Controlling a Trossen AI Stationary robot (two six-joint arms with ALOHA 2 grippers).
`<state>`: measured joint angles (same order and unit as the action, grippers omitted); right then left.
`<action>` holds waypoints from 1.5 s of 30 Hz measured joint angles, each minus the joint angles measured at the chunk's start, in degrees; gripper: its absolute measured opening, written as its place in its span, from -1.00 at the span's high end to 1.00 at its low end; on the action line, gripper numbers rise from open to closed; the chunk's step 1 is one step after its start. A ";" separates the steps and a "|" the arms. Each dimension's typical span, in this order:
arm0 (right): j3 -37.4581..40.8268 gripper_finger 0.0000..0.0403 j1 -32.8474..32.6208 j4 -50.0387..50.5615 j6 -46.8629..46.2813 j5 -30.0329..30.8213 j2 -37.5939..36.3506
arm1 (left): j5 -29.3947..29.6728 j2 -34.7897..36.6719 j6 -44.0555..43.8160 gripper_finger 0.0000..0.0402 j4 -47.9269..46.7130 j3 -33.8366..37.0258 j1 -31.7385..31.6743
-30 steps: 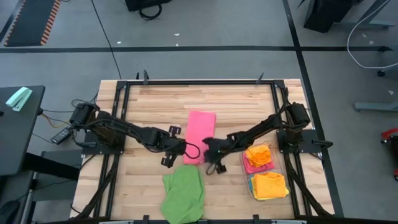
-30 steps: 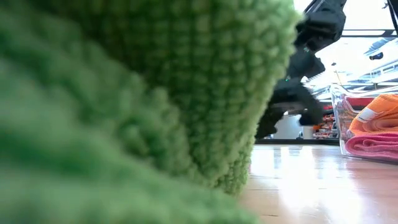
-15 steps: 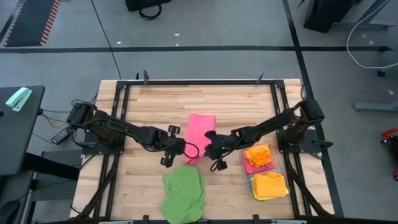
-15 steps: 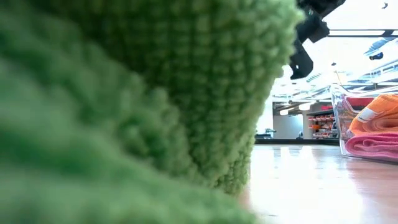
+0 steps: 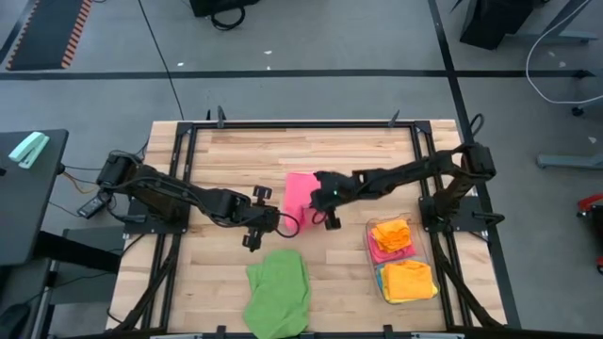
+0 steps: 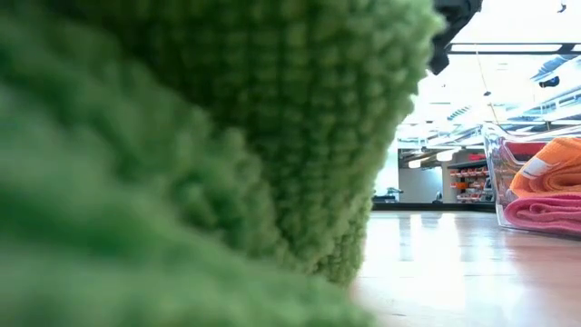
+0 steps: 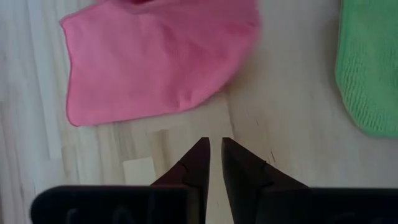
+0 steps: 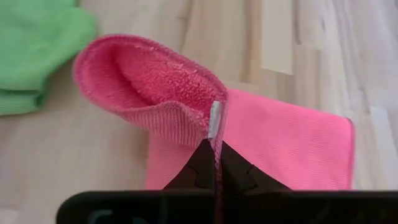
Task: Fold microfiber towels
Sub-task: Fold the pink towel
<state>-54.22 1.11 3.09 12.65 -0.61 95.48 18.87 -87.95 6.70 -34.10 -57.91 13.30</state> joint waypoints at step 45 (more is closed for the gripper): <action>-0.04 0.94 17.85 -2.07 -9.51 -5.35 4.42 | -1.49 -0.21 1.51 0.83 1.76 0.22 -2.58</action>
<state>-54.26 18.95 1.02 3.14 -5.96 99.90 17.39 -88.16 8.21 -32.34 -57.69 10.72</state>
